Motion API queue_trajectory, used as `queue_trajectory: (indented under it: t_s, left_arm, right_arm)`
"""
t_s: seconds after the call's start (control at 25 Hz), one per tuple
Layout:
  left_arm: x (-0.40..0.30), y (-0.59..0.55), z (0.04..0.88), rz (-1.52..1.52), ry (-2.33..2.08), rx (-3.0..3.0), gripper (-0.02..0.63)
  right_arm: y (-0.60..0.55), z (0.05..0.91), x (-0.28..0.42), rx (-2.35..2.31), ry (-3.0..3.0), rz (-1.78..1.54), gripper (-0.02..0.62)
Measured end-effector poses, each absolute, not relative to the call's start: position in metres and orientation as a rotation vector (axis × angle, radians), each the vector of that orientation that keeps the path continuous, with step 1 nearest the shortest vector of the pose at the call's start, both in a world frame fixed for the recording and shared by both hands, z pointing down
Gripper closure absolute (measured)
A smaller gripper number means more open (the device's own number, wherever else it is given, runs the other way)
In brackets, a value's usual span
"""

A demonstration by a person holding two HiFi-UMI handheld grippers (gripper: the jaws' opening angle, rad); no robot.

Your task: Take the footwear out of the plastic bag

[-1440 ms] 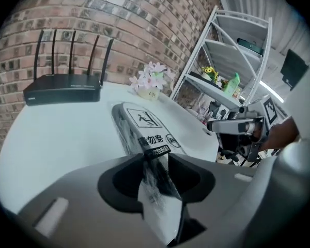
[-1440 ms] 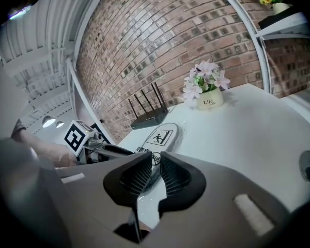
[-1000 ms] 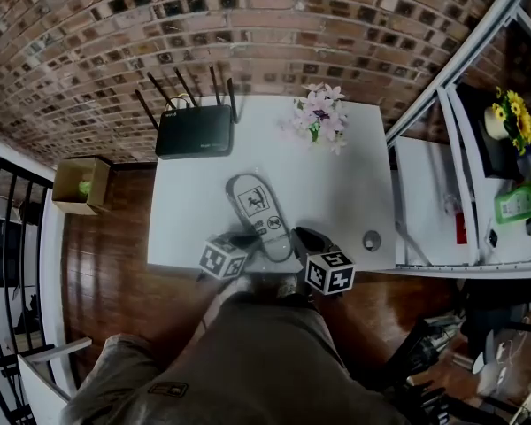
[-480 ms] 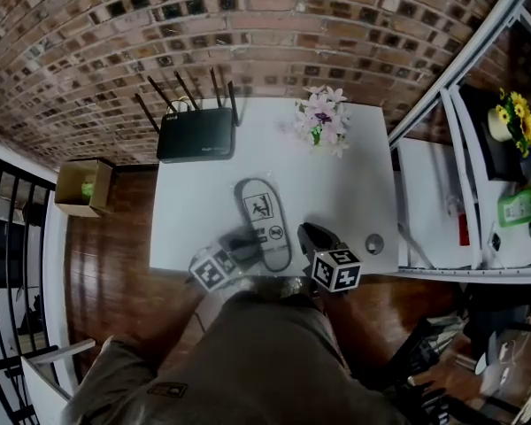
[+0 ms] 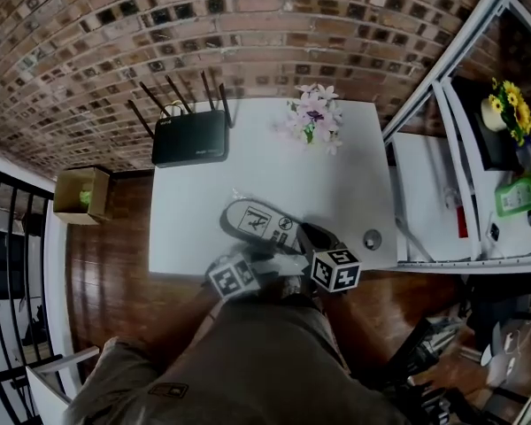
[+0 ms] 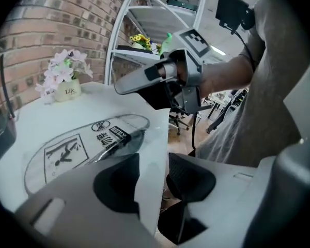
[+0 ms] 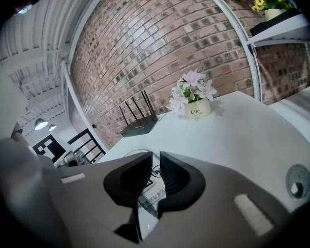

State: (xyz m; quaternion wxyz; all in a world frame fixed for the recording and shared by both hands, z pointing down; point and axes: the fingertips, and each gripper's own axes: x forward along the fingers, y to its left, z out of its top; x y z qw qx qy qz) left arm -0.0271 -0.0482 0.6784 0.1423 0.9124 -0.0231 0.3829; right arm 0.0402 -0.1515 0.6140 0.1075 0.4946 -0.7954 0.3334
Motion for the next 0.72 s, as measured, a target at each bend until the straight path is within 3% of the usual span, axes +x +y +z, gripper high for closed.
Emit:
queue_trajectory:
  t_s: [0.24, 0.44, 0.72]
  left_arm:
    - [-0.055, -0.082, 0.657, 1.191, -0.275, 2.806, 0.448]
    - [-0.071, -0.113, 0.668, 1.511, -0.376, 2.893, 0.443]
    - [-0.052, -0.115, 0.696, 1.861, -0.224, 2.995, 0.372]
  right_arm:
    - [-0.150, 0.610, 0.046, 1.487, -2.345, 0.976, 0.538]
    - [-0.149, 0.605, 0.052, 1.517, -2.347, 0.963, 0.538]
    - [-0.144, 0.598, 0.067, 1.560, -2.326, 0.935, 0.540]
